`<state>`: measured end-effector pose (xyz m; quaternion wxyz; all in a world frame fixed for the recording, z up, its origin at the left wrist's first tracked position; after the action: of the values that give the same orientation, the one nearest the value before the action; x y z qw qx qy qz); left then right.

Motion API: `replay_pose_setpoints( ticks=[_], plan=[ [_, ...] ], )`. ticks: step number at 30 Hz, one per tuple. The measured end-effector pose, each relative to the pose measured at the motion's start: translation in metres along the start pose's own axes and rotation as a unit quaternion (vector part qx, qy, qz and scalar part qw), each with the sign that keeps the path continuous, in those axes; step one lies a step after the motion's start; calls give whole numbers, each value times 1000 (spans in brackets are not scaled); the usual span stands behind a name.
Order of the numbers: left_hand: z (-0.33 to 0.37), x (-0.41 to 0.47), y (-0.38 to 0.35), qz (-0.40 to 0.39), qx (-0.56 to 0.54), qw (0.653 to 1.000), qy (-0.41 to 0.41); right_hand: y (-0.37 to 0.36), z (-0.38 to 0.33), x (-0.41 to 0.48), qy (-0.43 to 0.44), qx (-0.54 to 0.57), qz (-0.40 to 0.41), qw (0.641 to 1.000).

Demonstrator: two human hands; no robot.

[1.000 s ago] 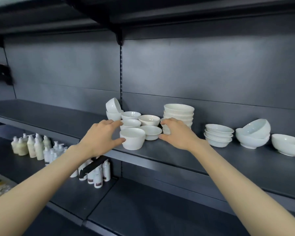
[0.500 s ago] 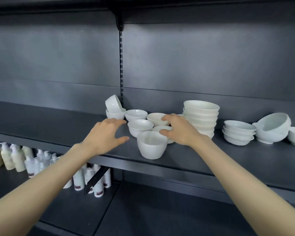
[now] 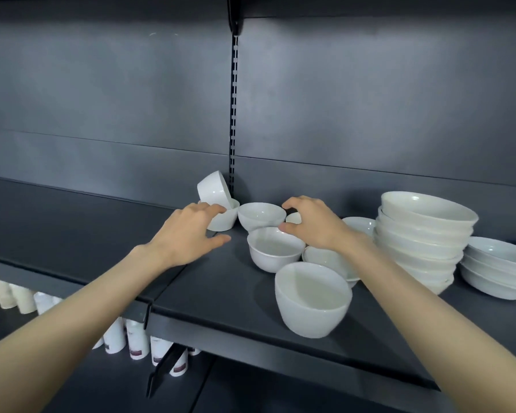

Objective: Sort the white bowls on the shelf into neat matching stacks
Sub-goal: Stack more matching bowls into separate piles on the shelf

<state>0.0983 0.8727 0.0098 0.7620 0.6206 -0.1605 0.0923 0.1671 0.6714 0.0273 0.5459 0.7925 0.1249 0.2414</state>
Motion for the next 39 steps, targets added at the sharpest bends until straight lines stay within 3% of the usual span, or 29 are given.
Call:
replay_pose_setpoints(
  ticks=[4, 11, 19, 24, 31, 39],
  plan=[
    [-11, 26, -21, -35, -33, 998, -27, -9, 9, 19, -22, 9, -13, 1000],
    [-27, 57, -59, -146, -237, 956, -87, -16, 22, 24, -88, 60, -14, 994],
    [-27, 80, -89, -215, -301, 918, -143, -14, 27, 8, -170, 98, 0, 981],
    [-22, 92, -81, -185, -322, 913, -167, -13, 34, 8, -199, 90, 14, 976],
    [-26, 107, -81, -90, -250, 949, -170, -5, 51, 15, -214, 80, 33, 973],
    [-26, 127, -100, -120, -205, 963, -125, -12, 60, 46, -192, 91, 24, 977]
  ],
)
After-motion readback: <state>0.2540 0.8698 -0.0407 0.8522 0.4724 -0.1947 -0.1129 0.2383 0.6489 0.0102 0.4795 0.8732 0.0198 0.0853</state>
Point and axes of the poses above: each hand's wrist, its own x-axis towards the middle knuckle, its own y-axis out of the back of the hand, z = x × y, the point moved 5 cm from there along x, towards the middle knuckle, and after that the axes turned 3 degrees about -z, right-handed, at the moved point
